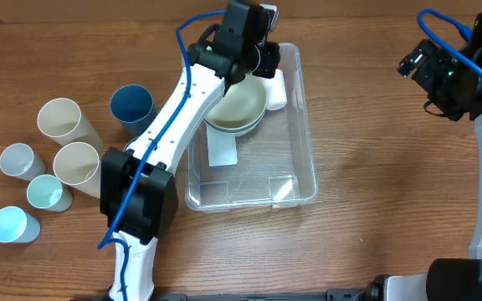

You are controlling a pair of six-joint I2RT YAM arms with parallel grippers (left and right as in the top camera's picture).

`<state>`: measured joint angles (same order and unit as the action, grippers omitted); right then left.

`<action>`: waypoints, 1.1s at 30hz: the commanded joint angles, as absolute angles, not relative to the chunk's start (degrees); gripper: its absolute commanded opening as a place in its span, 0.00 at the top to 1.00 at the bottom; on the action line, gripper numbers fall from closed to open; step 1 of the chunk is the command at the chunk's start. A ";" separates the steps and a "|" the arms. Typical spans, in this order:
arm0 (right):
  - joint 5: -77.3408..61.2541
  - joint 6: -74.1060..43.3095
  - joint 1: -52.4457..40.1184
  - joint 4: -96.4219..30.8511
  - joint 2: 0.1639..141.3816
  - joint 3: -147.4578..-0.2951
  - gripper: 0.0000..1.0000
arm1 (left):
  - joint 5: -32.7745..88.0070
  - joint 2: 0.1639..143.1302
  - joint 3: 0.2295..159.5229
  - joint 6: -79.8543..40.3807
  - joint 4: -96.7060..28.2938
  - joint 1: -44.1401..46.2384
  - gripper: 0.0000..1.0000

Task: Pack container
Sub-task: 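Carry the pink cup into the bin's back corner and release it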

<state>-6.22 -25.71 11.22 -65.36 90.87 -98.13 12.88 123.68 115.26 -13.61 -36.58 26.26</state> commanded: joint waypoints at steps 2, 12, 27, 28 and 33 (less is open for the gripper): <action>-6.55 -25.98 11.22 -65.06 90.56 -98.65 0.00 | 16.51 124.57 116.53 -14.37 -40.05 26.15 0.69; -6.55 -25.98 11.22 -65.06 90.56 -98.65 0.00 | 1.50 97.93 117.19 -18.06 -75.46 5.78 0.40; -6.55 -25.98 11.22 -65.06 90.56 -98.65 0.00 | -4.82 101.16 107.94 -25.98 -84.07 -46.74 0.15; -6.55 -25.98 11.22 -65.06 90.56 -98.65 0.00 | -3.60 104.18 107.00 -25.26 -82.24 -48.12 0.16; -6.55 -25.98 11.22 -65.06 90.56 -98.65 0.00 | -0.54 115.96 106.96 -17.80 -77.36 -47.27 0.19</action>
